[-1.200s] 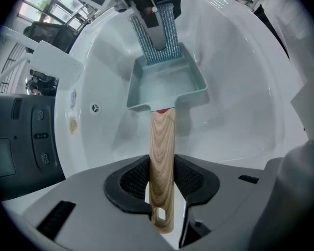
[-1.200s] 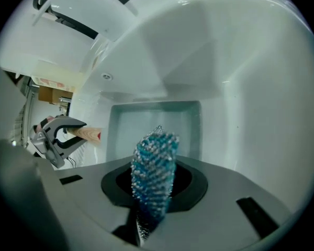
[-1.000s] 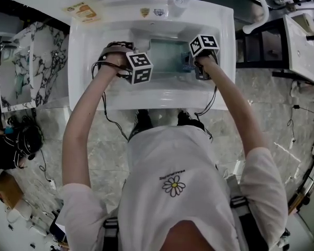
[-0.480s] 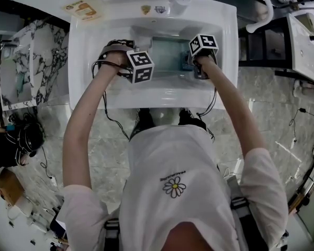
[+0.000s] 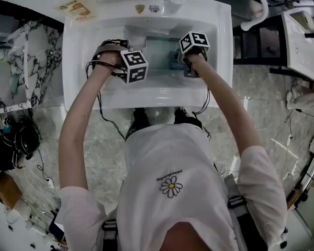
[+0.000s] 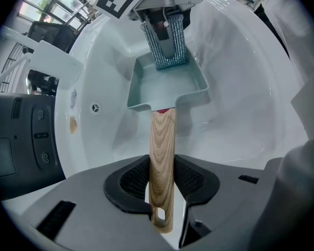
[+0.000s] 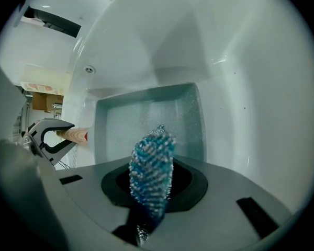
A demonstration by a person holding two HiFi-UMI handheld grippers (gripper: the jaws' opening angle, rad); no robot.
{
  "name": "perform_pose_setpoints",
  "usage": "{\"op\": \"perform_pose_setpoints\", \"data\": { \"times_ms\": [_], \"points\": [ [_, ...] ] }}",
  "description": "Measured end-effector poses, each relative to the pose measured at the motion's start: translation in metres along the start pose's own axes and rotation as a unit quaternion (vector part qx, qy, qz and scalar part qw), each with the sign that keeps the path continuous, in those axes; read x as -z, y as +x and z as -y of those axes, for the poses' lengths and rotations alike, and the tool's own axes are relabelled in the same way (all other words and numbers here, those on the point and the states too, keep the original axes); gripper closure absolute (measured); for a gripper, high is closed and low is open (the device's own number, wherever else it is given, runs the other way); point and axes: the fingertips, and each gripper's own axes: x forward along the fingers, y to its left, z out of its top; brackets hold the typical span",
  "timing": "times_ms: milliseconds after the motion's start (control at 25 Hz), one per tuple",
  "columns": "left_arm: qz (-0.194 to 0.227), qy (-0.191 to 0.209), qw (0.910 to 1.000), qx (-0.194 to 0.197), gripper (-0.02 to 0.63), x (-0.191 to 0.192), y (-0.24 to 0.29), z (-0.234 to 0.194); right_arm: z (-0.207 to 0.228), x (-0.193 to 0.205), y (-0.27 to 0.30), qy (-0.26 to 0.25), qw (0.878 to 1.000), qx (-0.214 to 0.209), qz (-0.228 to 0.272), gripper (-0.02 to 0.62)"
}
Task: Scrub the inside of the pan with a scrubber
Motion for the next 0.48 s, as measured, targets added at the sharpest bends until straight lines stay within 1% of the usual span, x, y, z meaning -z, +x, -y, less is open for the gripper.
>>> {"op": "perform_pose_setpoints", "data": {
  "times_ms": [200,480],
  "points": [
    [0.0,0.0,1.0,0.0,0.469,0.0,0.0,0.0,-0.017,0.001,0.002,0.001,1.0,-0.019,0.004,0.535],
    [-0.001,-0.001,1.0,-0.001,0.469,0.0,0.001,0.0,-0.065,0.001,0.012,-0.007,0.997,-0.073,0.006,0.535]
  ]
}}
